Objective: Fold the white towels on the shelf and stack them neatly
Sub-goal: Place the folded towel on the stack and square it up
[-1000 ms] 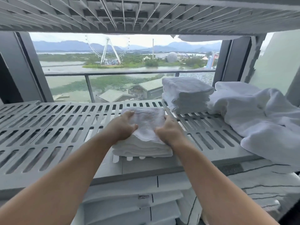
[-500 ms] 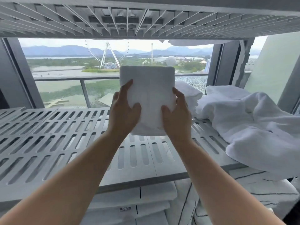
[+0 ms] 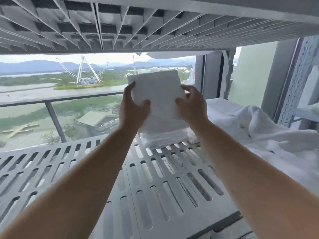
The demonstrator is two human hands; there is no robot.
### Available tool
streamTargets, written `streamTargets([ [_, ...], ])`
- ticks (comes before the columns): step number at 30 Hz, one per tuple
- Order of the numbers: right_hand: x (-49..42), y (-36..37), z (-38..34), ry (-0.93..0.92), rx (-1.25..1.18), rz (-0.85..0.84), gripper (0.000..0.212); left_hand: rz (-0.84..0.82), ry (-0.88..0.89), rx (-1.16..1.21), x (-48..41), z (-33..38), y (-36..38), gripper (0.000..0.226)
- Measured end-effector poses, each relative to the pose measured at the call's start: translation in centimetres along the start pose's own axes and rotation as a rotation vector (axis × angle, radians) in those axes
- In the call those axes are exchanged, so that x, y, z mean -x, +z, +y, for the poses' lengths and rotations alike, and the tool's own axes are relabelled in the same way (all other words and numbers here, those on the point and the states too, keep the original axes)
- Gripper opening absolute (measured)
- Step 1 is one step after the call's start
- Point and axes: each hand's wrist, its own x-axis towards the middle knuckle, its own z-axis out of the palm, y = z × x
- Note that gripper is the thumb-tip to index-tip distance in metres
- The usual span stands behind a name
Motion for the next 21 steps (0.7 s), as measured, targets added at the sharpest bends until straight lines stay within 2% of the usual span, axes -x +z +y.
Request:
streamTargets([
  [5, -5.8, 0.2, 1.1, -0.002, -0.031, 0.002, 0.049, 0.002, -0.097, 0.123, -3.7, 0.1, 2.7, 0.056],
  [9, -9.2, 0.9, 2.7, -0.019, -0.114, -0.047, 0.046, -0.029, -0.069, 0.193, -5.8, -0.4, 4.4, 0.056],
  [12, -10.7, 2.0, 4.6, -0.004, -0.122, -0.179, 0.05, -0.111, -0.124, 0.033, -6.3, -2.2, 5.7, 0.048],
  [14, -11.1, 2.8, 6.6, 0.032, -0.004, -0.347, 0.055, -0.149, -0.216, -0.115, -5.7, -3.7, 6.5, 0.045],
  [16, -10.9, 3.5, 8.6, 0.059, 0.096, -0.487, 0.052, -0.149, -0.278, -0.131, -4.7, -4.7, 7.1, 0.043],
  [21, -10.3, 3.8, 10.9, -0.034, 0.036, -0.424, 0.047, -0.034, -0.184, -0.23, -3.7, -4.2, 8.2, 0.043],
])
